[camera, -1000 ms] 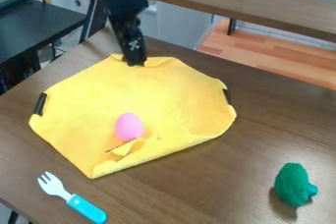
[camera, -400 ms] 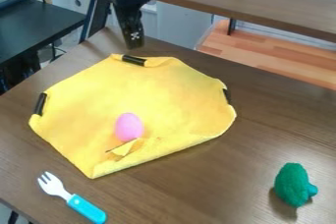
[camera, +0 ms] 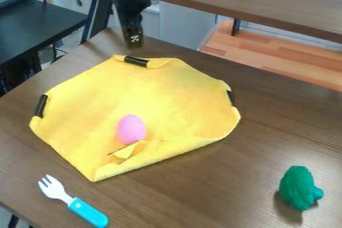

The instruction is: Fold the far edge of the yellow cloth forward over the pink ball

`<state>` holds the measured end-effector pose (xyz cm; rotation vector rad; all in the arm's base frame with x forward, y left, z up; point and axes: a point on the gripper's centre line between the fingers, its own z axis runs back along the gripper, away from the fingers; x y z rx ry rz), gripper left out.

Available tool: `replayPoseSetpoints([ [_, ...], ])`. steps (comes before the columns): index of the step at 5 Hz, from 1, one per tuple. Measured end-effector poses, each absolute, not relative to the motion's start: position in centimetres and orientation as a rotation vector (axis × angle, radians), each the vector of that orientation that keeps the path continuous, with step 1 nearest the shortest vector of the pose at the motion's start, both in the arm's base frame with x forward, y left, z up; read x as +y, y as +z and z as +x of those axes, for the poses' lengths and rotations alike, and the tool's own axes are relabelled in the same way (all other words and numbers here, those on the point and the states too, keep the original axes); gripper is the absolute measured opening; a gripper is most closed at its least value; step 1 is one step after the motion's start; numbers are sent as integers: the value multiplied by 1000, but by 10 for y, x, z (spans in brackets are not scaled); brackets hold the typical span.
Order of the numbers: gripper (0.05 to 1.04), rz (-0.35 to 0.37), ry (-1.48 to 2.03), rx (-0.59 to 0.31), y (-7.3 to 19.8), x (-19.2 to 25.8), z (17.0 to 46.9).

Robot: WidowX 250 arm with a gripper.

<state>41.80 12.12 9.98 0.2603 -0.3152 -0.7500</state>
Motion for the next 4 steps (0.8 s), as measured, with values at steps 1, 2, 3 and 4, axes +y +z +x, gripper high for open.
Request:
replayPoseSetpoints([
  [1, 999, 282, -768, -335, 88, 131, 427],
  [2, 999, 328, -783, -363, 82, 137, 438],
  [3, 999, 338, -777, -352, 68, 143, 452],
  [4, 999, 356, -777, -356, 61, 149, 464],
])
